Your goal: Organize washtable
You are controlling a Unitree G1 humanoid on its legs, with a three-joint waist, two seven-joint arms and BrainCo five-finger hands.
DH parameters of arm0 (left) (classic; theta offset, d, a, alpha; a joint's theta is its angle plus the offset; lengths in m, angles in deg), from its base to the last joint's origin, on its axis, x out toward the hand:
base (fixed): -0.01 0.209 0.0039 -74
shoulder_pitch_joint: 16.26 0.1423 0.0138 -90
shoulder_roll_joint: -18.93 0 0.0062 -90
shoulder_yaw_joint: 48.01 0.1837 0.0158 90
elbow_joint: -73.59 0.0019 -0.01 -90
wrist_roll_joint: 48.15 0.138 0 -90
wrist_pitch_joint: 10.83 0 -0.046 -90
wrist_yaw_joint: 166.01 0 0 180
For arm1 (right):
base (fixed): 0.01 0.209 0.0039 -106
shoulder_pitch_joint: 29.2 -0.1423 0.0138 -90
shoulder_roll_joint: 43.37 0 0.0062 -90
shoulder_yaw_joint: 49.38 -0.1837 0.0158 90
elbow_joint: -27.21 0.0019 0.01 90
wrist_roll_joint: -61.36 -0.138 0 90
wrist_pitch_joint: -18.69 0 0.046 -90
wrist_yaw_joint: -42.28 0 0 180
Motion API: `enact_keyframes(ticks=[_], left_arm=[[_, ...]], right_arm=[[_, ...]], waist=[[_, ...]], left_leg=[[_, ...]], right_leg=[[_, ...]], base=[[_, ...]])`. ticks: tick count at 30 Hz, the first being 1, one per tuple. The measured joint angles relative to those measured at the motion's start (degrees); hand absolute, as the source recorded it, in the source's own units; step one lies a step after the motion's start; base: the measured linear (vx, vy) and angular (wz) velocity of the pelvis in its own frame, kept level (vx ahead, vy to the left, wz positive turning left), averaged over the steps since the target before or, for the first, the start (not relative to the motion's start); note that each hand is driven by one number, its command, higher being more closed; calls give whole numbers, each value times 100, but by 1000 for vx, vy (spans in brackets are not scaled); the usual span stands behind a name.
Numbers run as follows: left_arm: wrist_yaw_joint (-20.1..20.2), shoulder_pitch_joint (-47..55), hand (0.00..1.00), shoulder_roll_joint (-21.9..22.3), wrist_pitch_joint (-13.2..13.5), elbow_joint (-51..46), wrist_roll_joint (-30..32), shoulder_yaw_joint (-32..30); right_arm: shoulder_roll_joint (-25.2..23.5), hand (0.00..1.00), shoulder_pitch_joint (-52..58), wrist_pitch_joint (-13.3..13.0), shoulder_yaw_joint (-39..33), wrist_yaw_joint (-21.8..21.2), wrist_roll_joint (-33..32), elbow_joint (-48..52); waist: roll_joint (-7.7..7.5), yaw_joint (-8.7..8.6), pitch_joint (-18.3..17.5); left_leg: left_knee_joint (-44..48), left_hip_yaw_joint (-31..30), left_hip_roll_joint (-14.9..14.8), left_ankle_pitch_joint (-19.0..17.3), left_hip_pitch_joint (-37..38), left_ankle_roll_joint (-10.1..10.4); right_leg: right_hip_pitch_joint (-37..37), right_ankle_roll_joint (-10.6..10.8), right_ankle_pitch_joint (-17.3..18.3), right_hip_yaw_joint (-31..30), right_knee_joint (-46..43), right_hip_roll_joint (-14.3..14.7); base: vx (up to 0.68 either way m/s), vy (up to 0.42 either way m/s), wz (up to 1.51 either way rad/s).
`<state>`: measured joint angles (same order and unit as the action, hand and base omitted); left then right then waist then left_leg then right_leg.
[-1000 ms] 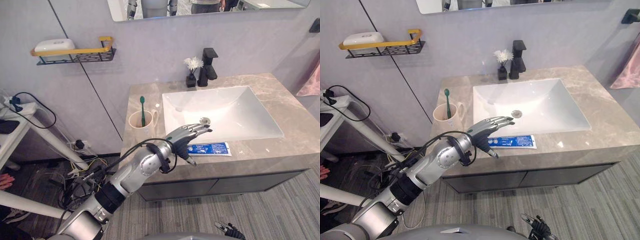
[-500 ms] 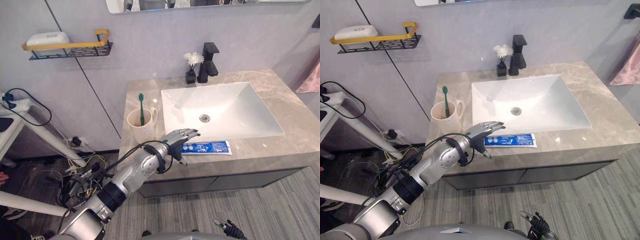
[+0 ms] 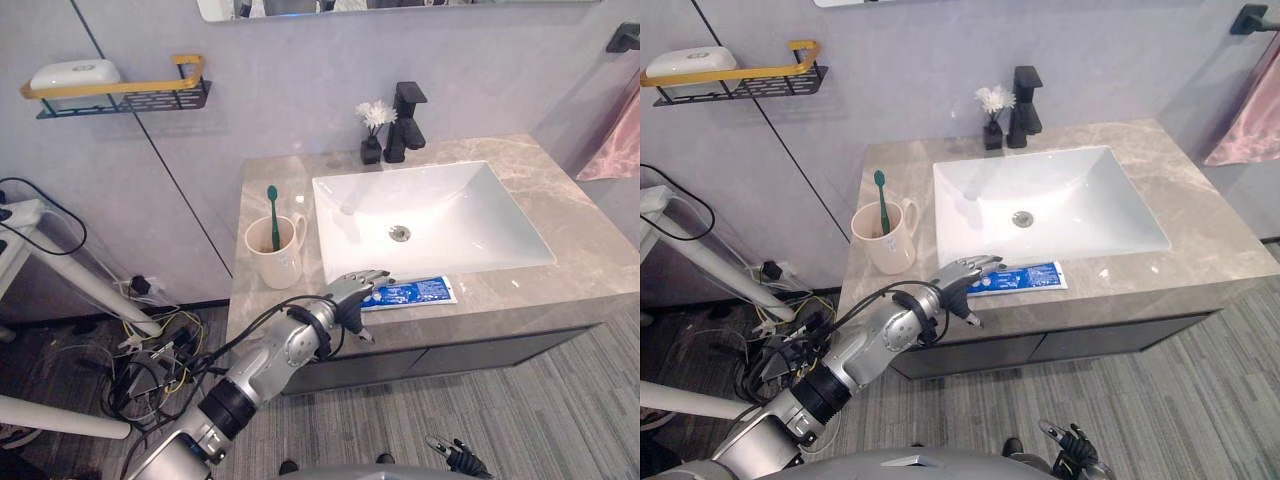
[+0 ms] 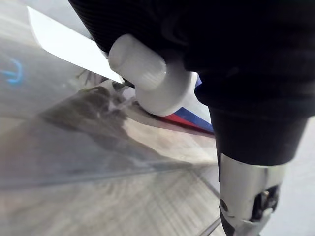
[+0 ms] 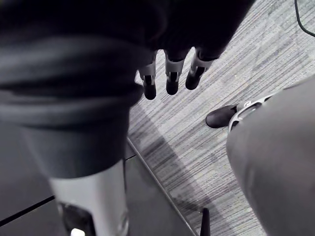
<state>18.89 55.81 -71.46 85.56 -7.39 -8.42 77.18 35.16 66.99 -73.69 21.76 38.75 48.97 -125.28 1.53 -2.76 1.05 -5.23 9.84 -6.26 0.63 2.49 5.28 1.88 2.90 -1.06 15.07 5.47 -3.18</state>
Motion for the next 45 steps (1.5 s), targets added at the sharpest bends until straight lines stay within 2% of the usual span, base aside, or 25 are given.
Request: enact_keyframes(ticks=[13, 25, 45], left_arm=[[-46, 4, 0, -39, 1, -21, 1, -8], [-142, 27, 0, -90, -143, -581, -49, -419], [-17, 37, 0, -90, -144, -924, -325, -366]], right_arm=[[-4, 0, -13, 0, 16, 0, 0, -1], [5, 0, -18, 1, 79, -23, 0, -1], [5, 0, -22, 0, 110, -31, -2, -1]], waist=[[-4, 2, 2], [-4, 13, 1], [-5, 15, 0]], left_leg=[[2, 14, 8, 0, -2, -1], [2, -12, 10, 0, 4, -2], [4, -45, 10, 1, 5, -3]], right_leg=[[-4, 22, -17, -9, -6, -11], [12, 23, -17, 10, -22, -12], [20, 23, -17, 24, -13, -13]], base=[[0, 0, 0], [0, 0, 0], [0, 0, 0]])
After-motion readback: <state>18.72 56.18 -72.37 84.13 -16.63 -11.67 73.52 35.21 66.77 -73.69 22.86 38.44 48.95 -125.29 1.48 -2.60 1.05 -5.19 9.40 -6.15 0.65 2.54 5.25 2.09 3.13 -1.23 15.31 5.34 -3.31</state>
